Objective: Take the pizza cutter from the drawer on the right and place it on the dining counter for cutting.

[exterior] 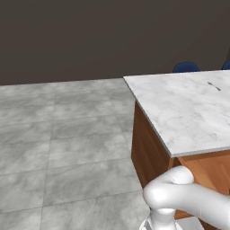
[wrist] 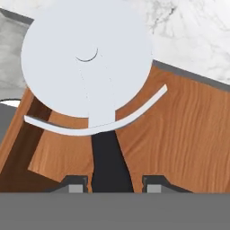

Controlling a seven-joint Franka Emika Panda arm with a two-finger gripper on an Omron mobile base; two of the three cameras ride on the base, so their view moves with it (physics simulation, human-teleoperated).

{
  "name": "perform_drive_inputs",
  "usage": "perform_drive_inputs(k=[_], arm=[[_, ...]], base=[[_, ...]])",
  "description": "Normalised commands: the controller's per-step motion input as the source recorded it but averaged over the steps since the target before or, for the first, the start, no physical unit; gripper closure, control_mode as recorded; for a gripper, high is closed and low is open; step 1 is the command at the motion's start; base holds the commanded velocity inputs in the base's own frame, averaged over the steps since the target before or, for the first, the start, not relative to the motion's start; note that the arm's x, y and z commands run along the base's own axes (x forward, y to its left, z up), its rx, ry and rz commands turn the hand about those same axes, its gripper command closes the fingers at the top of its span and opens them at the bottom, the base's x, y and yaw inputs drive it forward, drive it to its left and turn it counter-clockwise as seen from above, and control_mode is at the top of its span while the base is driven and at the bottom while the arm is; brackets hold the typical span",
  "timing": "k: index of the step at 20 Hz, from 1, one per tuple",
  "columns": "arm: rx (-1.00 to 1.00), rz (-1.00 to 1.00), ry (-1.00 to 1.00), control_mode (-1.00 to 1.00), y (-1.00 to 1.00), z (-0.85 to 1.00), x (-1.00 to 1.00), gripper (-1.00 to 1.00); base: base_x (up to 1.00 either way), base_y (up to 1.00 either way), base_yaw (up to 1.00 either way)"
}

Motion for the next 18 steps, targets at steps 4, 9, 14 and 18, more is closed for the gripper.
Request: perform_drive_inputs(k=[4,9,14,18], arm=[[0.0,-0.04,0.0,-1.0,0.62,0.01,0.79,1.0],[0.0,-0.12,0.0,-1.0,0.73,0.0,0.9,1.0],[-0.02,-0.14,0.0,-1.0,0.65,-0.02,0.87,1.0],[0.0,-0.12,0.0,-1.0,0.4,-0.11,0.83,1.0]], base=[[0.0,0.0,0.0],[0.0,0.0,0.0],[0.0,0.0,0.0],[0.0,0.0,0.0]])
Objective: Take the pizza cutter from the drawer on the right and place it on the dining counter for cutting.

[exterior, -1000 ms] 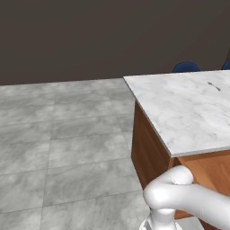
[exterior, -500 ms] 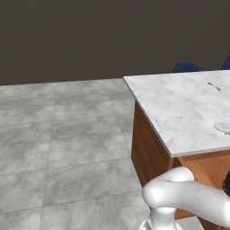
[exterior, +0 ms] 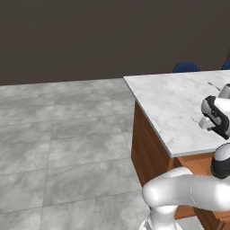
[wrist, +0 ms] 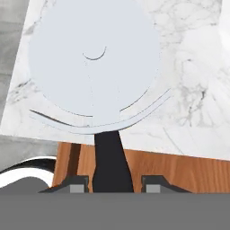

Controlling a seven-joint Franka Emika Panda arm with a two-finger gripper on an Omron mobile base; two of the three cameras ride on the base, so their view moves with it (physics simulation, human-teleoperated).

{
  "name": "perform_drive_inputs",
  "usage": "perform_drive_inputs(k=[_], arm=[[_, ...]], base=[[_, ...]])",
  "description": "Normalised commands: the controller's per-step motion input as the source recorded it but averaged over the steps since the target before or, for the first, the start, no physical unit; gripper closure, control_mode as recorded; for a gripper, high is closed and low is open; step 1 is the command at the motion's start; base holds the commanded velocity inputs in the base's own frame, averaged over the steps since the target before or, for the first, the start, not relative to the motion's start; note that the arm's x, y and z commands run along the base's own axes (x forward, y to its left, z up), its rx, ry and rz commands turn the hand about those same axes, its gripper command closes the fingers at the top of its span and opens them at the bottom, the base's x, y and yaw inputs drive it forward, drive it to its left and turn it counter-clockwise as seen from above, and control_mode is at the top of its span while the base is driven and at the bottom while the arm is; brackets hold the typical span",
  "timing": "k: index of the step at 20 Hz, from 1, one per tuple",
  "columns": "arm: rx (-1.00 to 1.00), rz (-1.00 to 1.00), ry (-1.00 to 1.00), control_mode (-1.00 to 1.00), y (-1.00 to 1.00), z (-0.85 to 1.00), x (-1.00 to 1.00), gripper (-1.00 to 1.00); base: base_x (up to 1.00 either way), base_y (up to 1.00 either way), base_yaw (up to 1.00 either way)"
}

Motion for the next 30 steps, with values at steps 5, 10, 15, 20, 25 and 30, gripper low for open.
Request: perform_drive_inputs(k=[5,10,15,20,25,30], arm=[[0.0,-0.02,0.0,-1.0,0.04,-0.35,0.76,1.0],[0.0,0.0,0.0,-1.0,0.0,-0.34,0.63,1.0],[0.0,0.0,0.0,-1.0,0.0,-0.24,0.52,1.0],[0.0,0.0,0.0,-1.0,-0.06,-0.28,0.37,1.0],[0.02,0.0,0.0,-1.0,-0.13,-0.36,0.21,1.0],[0.01,0.0,0.0,-1.0,-0.04,-0.28,0.19,-1.0]], base=[[0.0,0.0,0.0],[0.0,0.0,0.0],[0.0,0.0,0.0],[0.0,0.0,0.0],[0.0,0.0,0.0],[0.0,0.0,0.0]])
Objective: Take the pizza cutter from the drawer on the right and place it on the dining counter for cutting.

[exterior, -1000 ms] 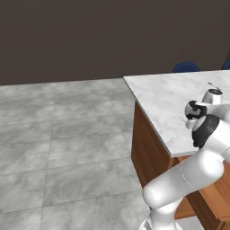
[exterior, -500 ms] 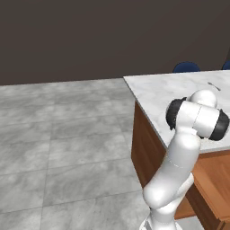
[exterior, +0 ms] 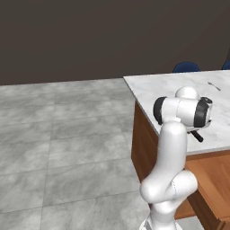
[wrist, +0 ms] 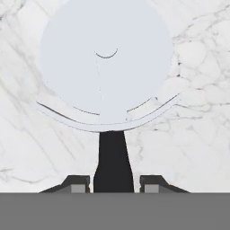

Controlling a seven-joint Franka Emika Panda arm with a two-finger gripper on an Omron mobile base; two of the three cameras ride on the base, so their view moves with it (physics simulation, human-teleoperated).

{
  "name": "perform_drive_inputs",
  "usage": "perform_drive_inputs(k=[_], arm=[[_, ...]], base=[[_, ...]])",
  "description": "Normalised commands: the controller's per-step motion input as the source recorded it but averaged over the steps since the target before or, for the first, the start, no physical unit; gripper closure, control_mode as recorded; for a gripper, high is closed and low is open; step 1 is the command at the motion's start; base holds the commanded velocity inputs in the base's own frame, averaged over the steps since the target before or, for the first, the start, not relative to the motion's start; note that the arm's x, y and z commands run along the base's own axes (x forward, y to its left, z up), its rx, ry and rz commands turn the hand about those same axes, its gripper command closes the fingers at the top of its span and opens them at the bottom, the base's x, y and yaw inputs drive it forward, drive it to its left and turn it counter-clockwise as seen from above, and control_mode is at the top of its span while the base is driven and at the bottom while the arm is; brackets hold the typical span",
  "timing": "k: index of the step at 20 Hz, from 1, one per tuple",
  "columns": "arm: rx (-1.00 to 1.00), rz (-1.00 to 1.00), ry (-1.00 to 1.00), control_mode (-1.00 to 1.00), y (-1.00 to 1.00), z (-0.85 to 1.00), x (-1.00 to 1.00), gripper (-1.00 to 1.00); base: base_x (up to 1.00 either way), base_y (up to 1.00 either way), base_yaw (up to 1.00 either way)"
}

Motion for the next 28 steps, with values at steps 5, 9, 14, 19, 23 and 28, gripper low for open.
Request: perform_drive_inputs(k=[5,9,14,19,23,28], arm=[[0.0,0.0,0.01,-1.0,0.0,0.0,0.03,-1.0],[0.0,0.0,0.0,-1.0,0.08,0.0,0.04,-1.0],[0.0,0.0,-0.01,-1.0,0.34,0.32,0.0,-1.0],[-0.03,0.0,0.0,-1.0,0.73,0.78,-0.15,-1.0],[-0.05,-0.03,0.0,-1.0,0.65,0.84,-0.56,-1.0],[-0.1,-0.1,-0.02,-1.0,0.7,0.84,-0.67,-1.0]], base=[[0.0,0.0,0.0],[0.0,0.0,0.0],[0.0,0.0,0.0],[0.0,0.0,0.0],[0.0,0.0,0.0],[0.0,0.0,0.0]])
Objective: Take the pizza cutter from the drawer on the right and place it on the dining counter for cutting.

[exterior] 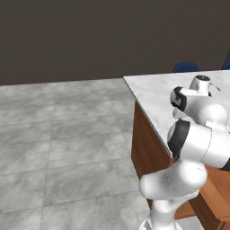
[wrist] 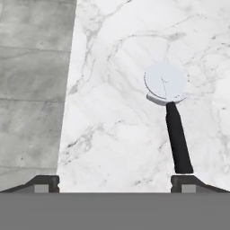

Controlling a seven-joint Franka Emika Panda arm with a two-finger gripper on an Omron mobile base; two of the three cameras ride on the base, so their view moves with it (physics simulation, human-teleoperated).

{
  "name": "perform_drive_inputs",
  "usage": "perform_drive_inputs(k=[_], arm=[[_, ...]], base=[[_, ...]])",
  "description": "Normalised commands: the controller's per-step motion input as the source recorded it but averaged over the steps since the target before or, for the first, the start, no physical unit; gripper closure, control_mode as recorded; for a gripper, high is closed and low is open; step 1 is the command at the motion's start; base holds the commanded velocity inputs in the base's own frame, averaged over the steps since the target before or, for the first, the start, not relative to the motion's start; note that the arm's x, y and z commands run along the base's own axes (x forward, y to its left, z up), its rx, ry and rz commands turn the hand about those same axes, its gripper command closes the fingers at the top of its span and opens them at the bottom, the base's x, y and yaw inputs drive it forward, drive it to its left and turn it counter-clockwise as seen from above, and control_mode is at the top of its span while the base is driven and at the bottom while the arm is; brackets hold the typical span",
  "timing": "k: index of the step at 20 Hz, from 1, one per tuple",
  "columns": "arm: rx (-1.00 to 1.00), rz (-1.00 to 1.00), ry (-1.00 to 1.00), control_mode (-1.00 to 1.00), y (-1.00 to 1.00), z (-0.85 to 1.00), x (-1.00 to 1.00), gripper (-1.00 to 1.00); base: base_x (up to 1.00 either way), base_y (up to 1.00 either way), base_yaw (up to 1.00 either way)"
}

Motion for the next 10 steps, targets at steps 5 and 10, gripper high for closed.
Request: perform_drive_inputs(k=[5,10], arm=[[-0.02,-0.13,0.0,-1.0,0.39,0.86,-0.88,-1.0],[0.0,-0.21,0.0,-1.0,0.0,0.65,-0.99,-1.0]], base=[[0.0,0.0,0.0],[0.0,0.0,0.0]])
